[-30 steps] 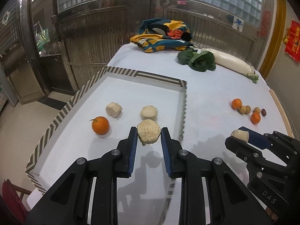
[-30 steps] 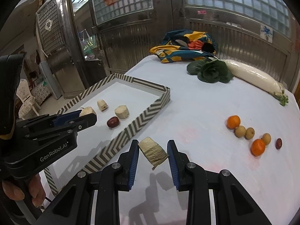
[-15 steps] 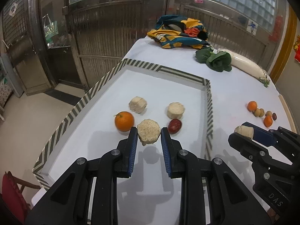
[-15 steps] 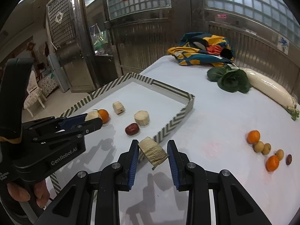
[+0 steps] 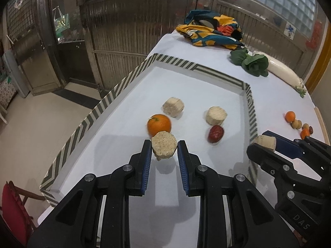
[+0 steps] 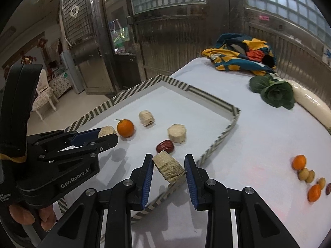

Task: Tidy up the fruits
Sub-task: 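Lower both tools into the tray and open them to release the beige pieces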

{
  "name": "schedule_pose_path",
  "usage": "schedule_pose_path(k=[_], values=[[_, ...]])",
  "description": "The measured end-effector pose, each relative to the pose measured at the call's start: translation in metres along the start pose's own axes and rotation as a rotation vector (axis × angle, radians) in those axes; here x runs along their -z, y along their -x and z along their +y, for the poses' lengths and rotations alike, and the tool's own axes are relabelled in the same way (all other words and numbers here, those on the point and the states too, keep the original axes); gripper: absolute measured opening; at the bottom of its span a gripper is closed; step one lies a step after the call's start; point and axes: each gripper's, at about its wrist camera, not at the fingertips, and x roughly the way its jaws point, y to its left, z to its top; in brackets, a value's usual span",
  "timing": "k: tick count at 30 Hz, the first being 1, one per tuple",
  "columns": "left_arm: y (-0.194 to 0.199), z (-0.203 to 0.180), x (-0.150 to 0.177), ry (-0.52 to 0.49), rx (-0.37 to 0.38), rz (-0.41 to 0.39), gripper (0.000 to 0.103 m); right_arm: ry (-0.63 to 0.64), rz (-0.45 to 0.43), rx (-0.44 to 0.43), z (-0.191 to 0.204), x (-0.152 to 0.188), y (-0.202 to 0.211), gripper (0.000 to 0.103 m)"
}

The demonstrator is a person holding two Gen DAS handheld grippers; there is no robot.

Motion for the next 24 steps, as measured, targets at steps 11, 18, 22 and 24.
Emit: schedule_pose_path(k=[11, 18, 22, 24], values=[[-0.009, 0.003, 0.0, -0.003, -0.008, 0.025, 0.025, 0.049, 0.053, -0.03, 0.015, -0.004, -0.028, 0.03], [-0.018, 0.004, -0.003, -0.002, -0.018, 0.046, 0.024, 0.084, 0.091, -0.04, 0.021, -0.005, -0.042, 0.03], [-0.023, 0.004, -0.005, -0.002, -0.031, 0.066, 0.024, 0.09, 0.117, -0.047, 0.02, -0.004, -0.051, 0.03], [-0.025, 0.005, -0.006, 0.0, -0.034, 0.076, 0.024, 0.104, 0.125, -0.044, 0.02, -0.005, -0.056, 0.03]])
